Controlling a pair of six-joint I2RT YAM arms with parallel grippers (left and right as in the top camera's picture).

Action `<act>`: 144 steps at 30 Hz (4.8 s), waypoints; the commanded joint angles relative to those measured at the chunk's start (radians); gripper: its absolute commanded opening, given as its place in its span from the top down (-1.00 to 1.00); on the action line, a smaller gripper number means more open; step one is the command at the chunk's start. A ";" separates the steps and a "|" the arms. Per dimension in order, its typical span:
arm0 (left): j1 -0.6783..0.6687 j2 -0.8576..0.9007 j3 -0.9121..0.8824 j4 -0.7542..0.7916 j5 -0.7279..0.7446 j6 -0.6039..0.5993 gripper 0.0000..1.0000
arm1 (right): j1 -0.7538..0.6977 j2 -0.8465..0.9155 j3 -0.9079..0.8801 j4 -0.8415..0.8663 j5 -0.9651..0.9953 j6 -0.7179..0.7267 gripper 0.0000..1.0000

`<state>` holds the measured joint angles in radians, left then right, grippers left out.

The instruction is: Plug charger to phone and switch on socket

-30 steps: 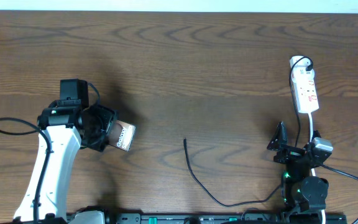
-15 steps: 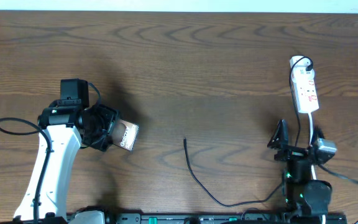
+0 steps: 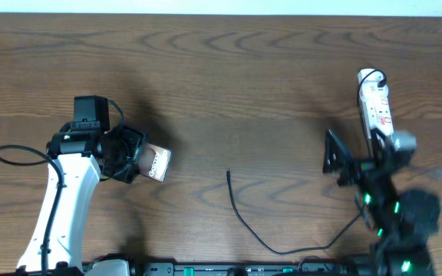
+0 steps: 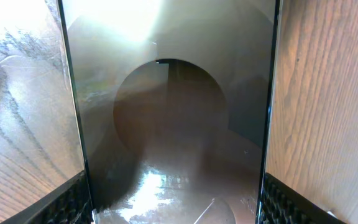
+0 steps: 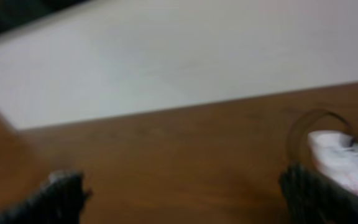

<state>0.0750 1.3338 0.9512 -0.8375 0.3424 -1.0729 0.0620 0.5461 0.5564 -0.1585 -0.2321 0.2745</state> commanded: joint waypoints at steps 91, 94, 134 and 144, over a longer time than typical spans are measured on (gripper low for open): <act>-0.284 0.012 0.019 0.007 -0.088 -0.760 0.85 | 0.647 1.436 0.568 0.312 -0.723 0.488 0.34; -0.284 0.012 0.019 0.005 -0.088 -0.784 0.85 | 0.647 1.436 0.568 0.312 -0.712 0.488 0.38; -0.301 0.012 0.019 0.013 -0.093 -0.792 0.85 | 0.673 1.436 0.568 0.328 -0.676 0.567 0.98; -0.301 0.012 0.019 0.008 -0.124 -0.778 -0.40 | 0.670 1.436 0.568 0.342 -0.706 0.586 0.98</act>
<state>-0.2138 1.3533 0.9512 -0.8318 0.2192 -1.8614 0.7238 1.9812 1.1156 0.1841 -0.9428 0.8268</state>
